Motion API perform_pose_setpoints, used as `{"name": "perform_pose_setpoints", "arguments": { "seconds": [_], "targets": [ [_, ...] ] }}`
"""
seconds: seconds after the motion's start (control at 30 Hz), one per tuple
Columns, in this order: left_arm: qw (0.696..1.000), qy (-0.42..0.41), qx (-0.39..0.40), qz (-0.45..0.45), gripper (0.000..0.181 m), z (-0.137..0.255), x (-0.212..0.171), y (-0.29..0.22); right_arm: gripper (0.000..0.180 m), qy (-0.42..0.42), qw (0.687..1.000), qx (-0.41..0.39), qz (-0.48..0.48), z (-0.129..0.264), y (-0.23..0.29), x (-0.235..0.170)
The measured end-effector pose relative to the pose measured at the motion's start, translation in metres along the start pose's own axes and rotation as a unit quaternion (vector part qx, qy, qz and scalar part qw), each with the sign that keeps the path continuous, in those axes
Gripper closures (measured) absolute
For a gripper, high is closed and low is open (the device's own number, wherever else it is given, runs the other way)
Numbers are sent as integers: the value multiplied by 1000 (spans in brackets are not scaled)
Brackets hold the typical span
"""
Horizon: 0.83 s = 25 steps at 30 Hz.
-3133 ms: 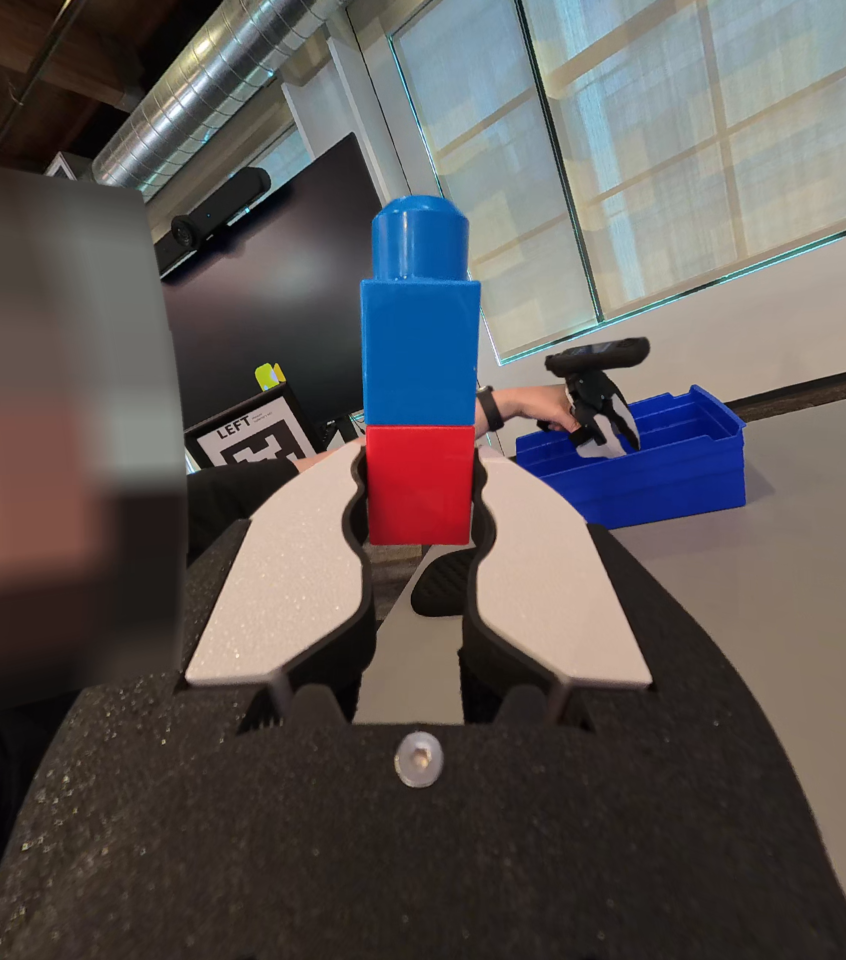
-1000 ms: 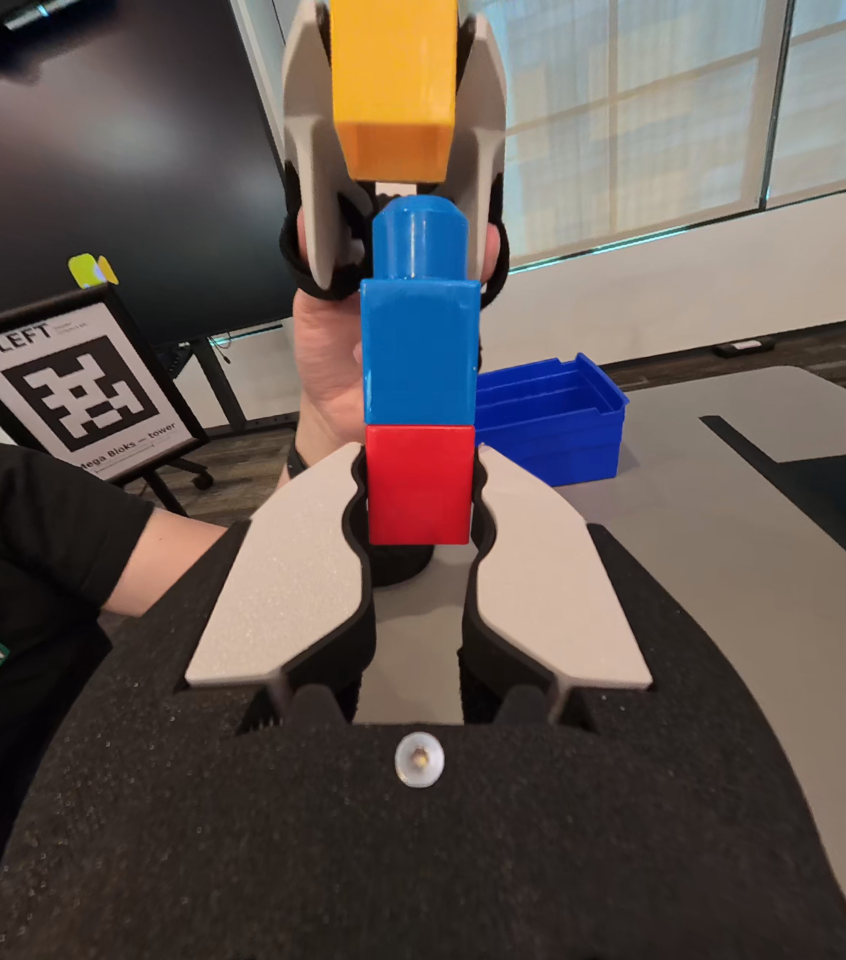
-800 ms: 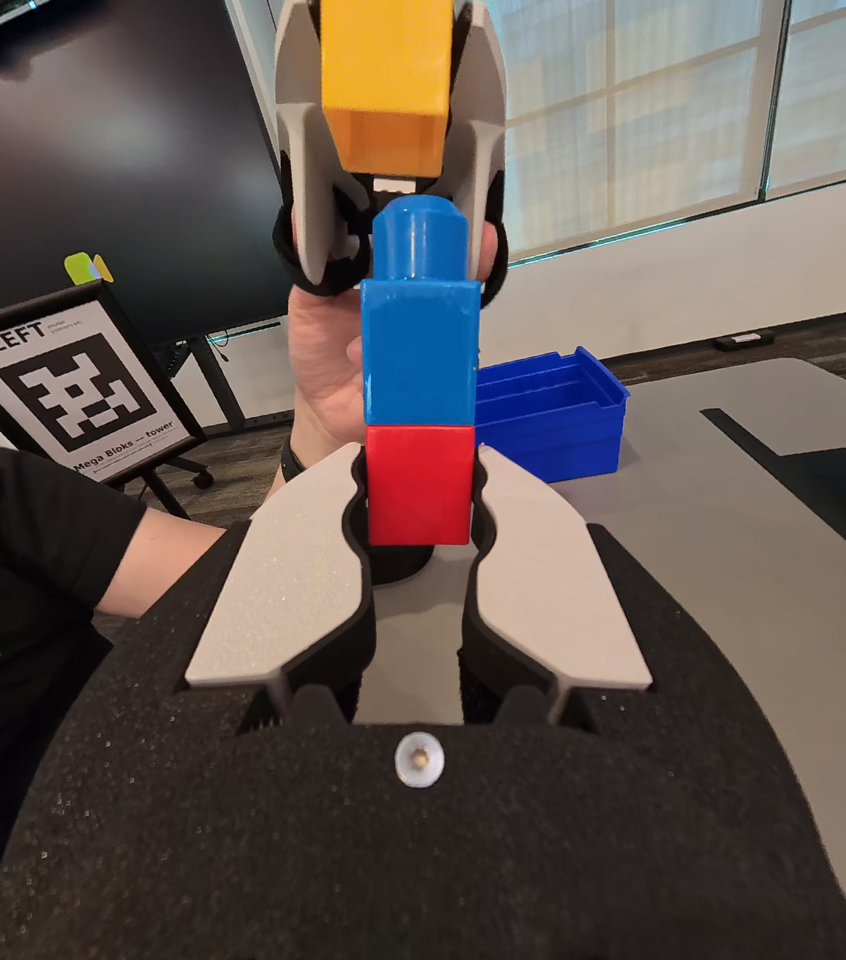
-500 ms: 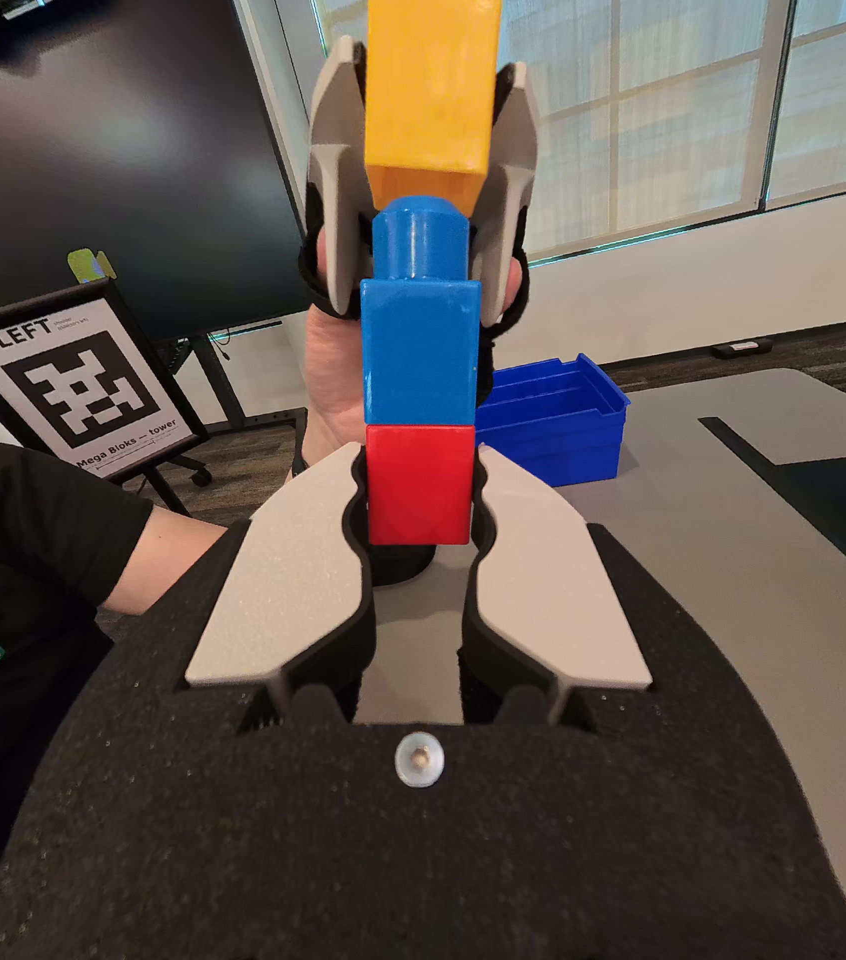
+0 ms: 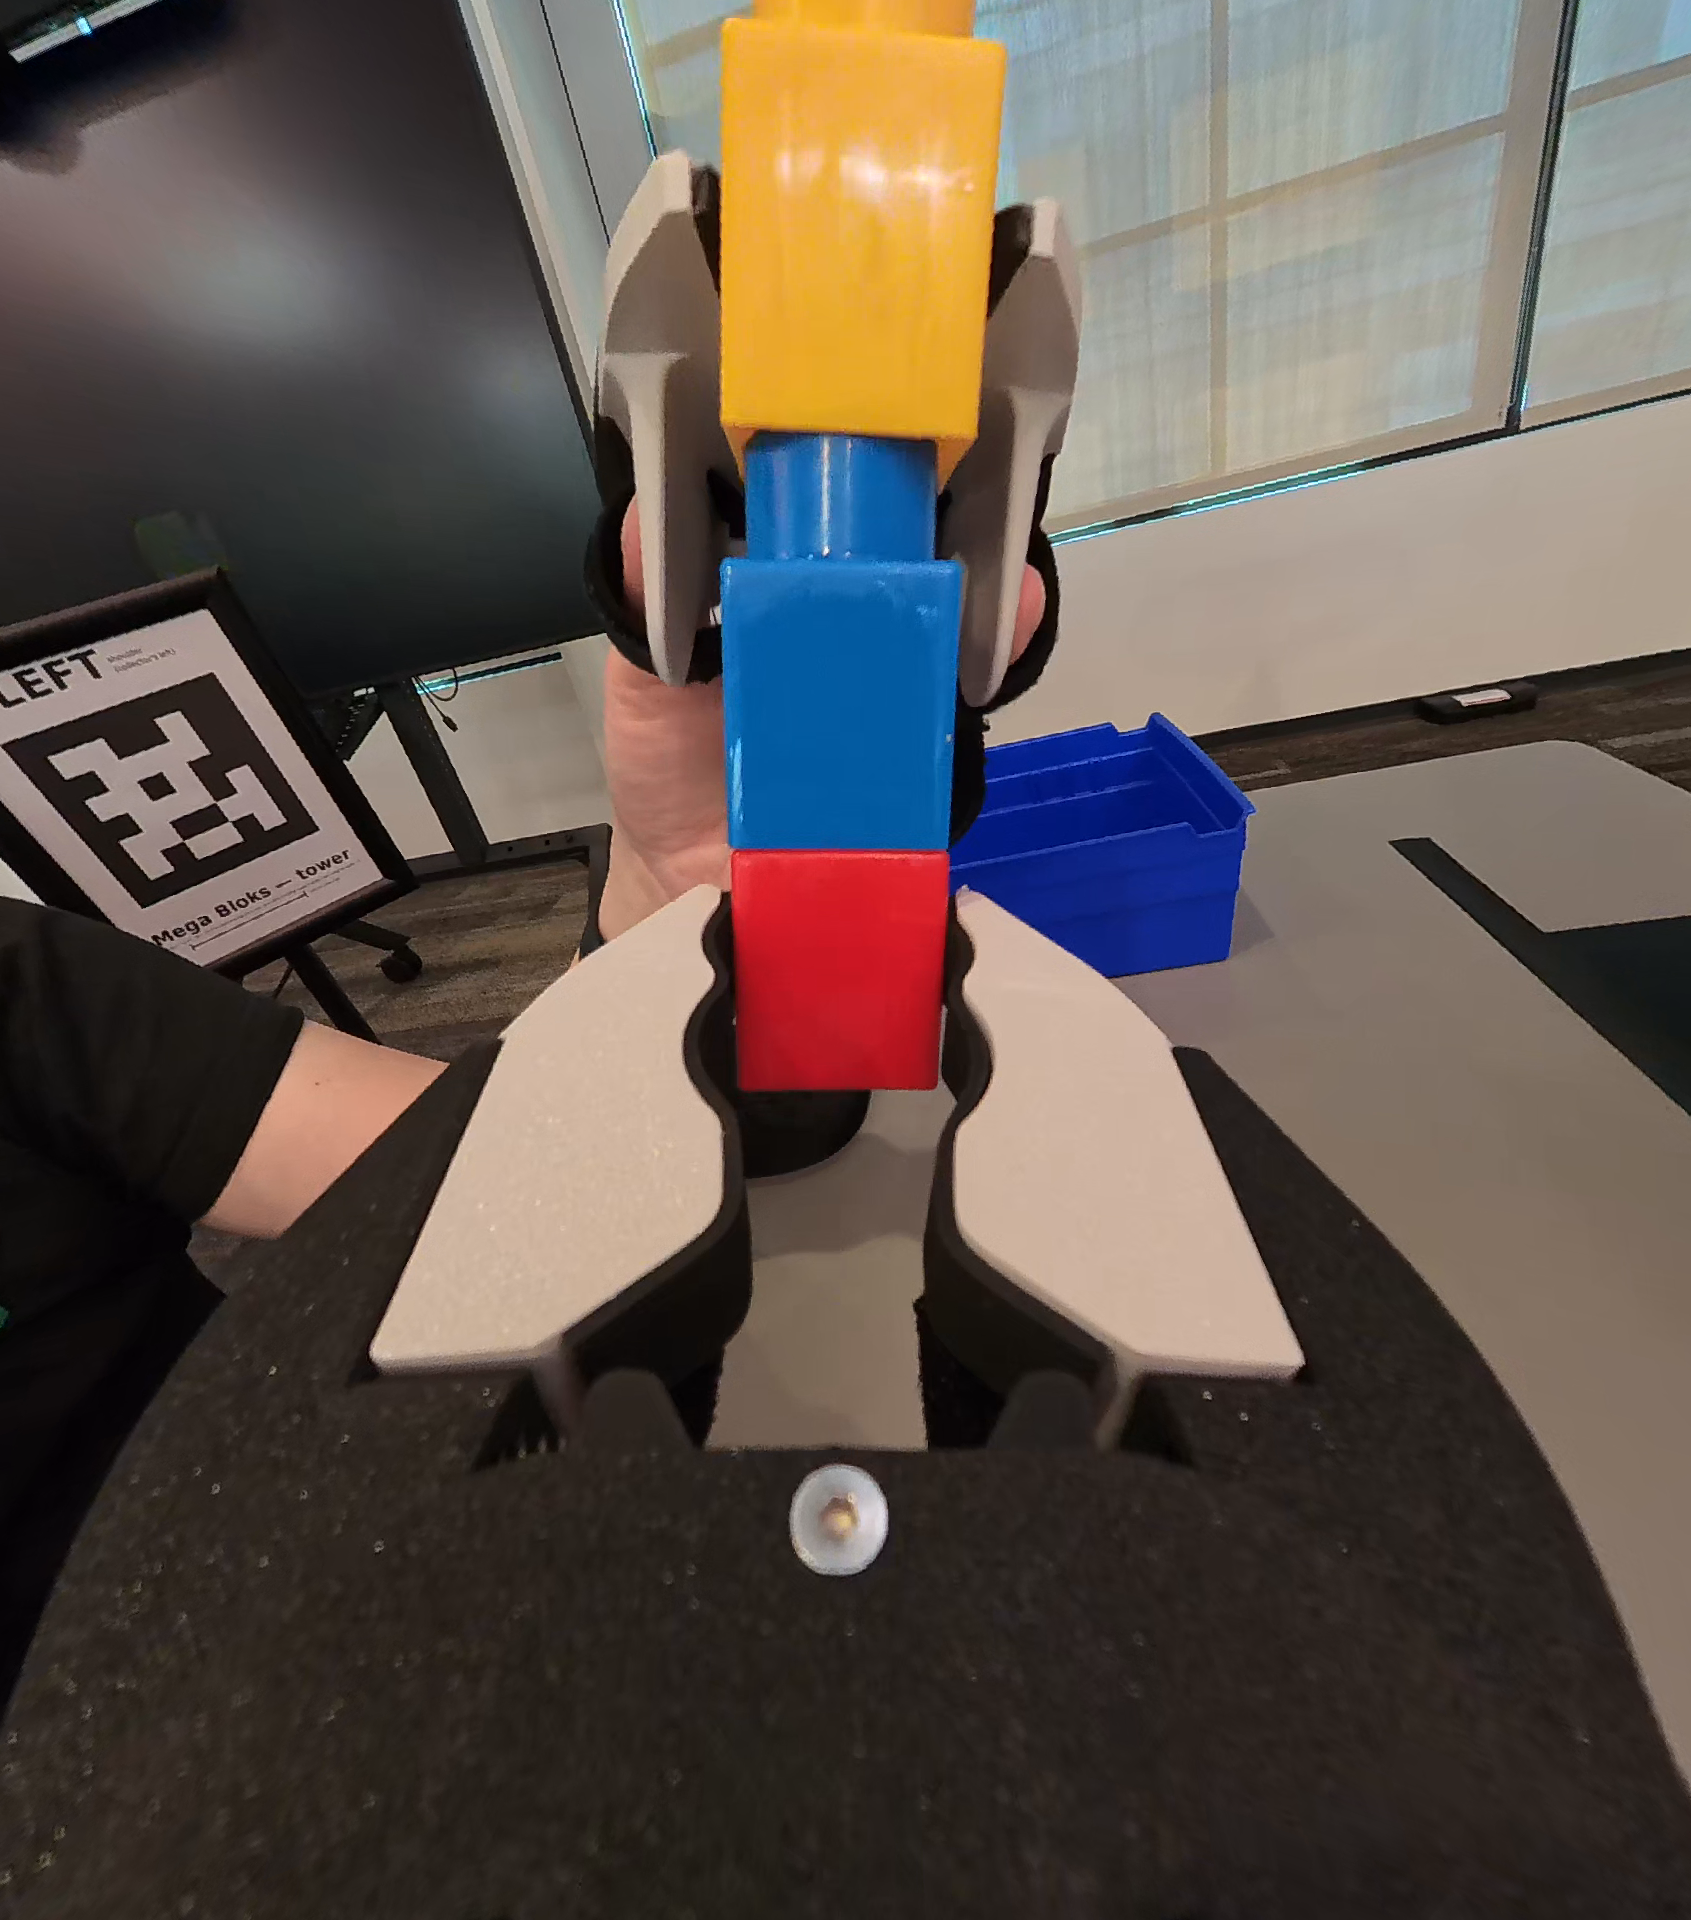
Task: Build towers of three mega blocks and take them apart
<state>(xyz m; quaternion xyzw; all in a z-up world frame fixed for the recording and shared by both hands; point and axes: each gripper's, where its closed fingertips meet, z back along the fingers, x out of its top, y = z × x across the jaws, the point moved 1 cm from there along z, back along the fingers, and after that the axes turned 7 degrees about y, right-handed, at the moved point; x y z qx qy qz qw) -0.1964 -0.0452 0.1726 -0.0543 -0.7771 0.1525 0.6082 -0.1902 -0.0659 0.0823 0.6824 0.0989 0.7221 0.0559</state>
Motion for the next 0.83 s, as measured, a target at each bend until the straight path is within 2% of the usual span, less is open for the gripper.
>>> {"name": "perform_pose_setpoints", "arguments": {
  "seconds": [0.43,0.63,0.83],
  "targets": [
    [999,31,9,-18,145,-4,-9,1,144,-13,1000,1,-4,8,-2,4],
    [1000,14,-7,-10,145,-12,-10,-3,144,-18,1000,1,7,12,-1,6],
    [999,30,-23,-7,145,-9,-12,-5,144,-16,1000,2,15,13,0,5]
  ]
}}
